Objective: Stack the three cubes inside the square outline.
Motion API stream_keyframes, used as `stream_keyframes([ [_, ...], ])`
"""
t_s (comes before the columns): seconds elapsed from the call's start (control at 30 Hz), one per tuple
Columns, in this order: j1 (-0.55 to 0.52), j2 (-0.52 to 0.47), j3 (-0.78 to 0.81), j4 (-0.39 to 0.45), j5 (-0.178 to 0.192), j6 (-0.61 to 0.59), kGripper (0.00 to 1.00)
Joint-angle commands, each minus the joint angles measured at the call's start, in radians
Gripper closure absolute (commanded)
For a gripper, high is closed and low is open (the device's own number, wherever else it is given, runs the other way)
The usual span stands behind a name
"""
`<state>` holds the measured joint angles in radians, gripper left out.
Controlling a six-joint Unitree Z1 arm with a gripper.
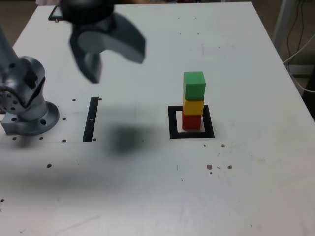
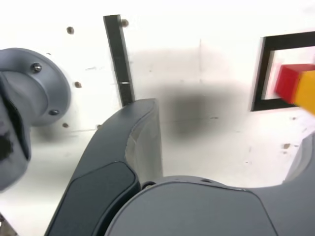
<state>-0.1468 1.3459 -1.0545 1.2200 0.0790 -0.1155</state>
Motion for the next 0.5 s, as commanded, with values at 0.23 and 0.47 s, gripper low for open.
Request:
stream_keyframes([
  [0.23, -0.069, -0.010, 0.262, -0.088, 0.012, -0.013, 0.00],
  [0.47, -0.087, -0.046, 0.359, -0.102, -0.034, -0.031, 0.00],
])
